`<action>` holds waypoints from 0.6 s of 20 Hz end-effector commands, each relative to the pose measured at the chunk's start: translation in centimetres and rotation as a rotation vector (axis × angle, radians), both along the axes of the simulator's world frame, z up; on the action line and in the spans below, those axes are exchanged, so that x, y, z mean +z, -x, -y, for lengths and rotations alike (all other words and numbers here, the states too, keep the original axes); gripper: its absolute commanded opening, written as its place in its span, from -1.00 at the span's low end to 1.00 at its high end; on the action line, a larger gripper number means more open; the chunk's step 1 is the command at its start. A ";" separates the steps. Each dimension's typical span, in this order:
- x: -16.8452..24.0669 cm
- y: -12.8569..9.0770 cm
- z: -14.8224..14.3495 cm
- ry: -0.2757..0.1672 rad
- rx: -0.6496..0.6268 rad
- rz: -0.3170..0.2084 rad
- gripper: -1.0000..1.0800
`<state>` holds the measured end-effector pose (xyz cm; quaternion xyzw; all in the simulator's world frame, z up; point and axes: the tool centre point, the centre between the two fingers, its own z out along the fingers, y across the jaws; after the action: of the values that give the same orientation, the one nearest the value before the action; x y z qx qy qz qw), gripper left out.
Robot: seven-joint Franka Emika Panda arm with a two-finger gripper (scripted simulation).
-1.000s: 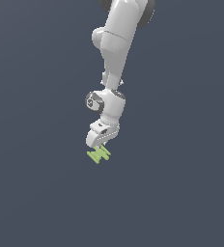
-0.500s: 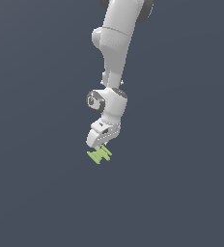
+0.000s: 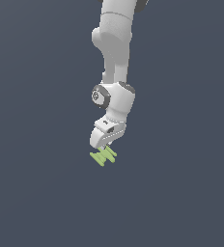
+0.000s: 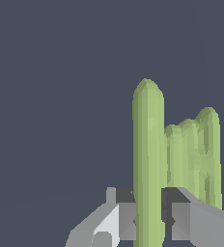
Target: Pick up the object and move it to a goal position.
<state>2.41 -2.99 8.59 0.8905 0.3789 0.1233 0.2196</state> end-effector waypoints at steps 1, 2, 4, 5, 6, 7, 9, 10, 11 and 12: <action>1.3 -0.7 -0.7 -0.001 0.000 -0.001 -1.00; 1.8 -1.0 -1.0 -0.001 0.000 -0.001 -1.00; 2.6 -1.5 -1.4 -0.001 0.000 -0.002 -1.00; 2.9 -1.7 -1.6 -0.001 0.000 -0.002 -1.00; 3.2 -1.9 -1.8 -0.002 0.000 -0.002 -1.00; 3.5 -2.1 -1.9 -0.002 0.000 -0.002 -1.00; 3.9 -2.4 -2.2 -0.002 0.000 -0.002 -1.00; 4.0 -2.5 -2.2 -0.002 0.000 -0.002 -1.00; 4.1 -2.6 -2.3 -0.002 0.000 -0.002 -1.00; 4.2 -2.6 -2.3 -0.002 0.000 -0.002 -1.00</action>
<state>4.91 -0.74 12.61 0.8907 0.3790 0.1234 0.2187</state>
